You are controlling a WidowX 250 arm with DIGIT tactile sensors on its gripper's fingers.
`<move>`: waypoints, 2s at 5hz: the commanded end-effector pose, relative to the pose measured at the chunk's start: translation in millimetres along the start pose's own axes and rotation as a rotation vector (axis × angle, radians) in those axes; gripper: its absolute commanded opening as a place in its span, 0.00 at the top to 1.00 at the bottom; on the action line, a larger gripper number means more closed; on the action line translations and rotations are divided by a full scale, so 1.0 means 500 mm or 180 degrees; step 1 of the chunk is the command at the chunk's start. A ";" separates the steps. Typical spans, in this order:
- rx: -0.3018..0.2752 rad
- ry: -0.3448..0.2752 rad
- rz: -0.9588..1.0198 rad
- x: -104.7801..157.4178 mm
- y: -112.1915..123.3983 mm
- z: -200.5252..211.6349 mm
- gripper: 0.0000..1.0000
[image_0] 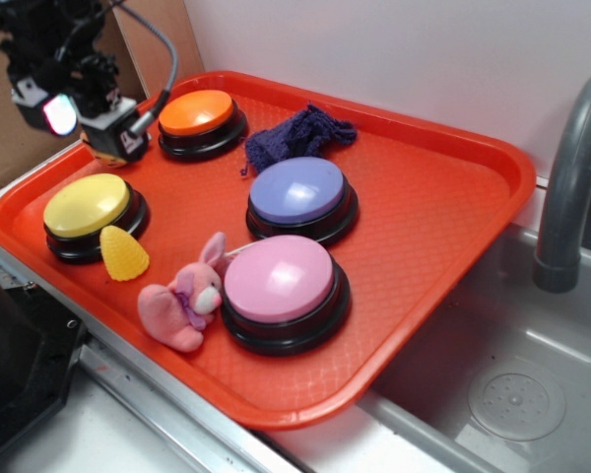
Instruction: Push the yellow button.
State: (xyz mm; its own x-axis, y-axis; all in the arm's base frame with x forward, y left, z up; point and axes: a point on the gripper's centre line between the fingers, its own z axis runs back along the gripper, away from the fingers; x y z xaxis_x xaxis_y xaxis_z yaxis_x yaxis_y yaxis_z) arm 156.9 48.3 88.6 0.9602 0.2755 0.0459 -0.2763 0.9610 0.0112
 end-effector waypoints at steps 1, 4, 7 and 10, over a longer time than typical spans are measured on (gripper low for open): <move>0.0144 0.0197 -0.0080 0.011 0.076 -0.066 0.00; 0.0067 -0.0005 -0.0191 0.007 0.075 -0.101 0.00; -0.0119 -0.0095 -0.0086 0.005 0.097 0.073 0.00; -0.0072 -0.0033 -0.0139 -0.004 0.094 0.099 0.00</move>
State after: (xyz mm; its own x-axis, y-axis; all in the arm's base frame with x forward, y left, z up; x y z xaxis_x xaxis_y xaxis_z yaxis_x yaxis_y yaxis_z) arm 137.5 85.0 128.9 0.9734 0.2286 0.0132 -0.2282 0.9733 -0.0267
